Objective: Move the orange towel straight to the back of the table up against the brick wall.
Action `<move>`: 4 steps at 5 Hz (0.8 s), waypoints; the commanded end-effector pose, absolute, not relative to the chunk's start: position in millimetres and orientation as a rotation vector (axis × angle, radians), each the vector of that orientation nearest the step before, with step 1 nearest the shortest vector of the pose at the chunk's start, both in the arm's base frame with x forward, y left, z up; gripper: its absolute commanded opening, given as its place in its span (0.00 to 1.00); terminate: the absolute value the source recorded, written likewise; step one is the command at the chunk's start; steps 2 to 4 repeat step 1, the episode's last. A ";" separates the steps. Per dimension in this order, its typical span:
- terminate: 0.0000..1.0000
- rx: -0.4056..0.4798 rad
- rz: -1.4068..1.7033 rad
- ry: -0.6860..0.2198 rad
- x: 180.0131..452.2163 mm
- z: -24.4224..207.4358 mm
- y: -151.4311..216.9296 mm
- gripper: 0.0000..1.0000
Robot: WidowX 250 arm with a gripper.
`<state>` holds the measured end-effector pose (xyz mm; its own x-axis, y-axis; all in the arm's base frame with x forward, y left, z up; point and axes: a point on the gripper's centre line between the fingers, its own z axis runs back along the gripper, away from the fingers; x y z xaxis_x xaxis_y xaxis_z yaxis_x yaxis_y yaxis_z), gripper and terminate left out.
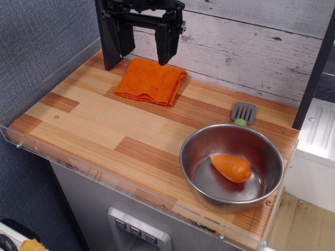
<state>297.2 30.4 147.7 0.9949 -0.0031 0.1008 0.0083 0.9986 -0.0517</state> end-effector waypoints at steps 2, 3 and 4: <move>1.00 -0.046 -0.014 -0.144 294.9 167.9 26.0 1.00; 1.00 -0.046 -0.014 -0.144 294.9 167.9 26.0 1.00; 1.00 -0.046 -0.014 -0.144 294.9 167.9 26.0 1.00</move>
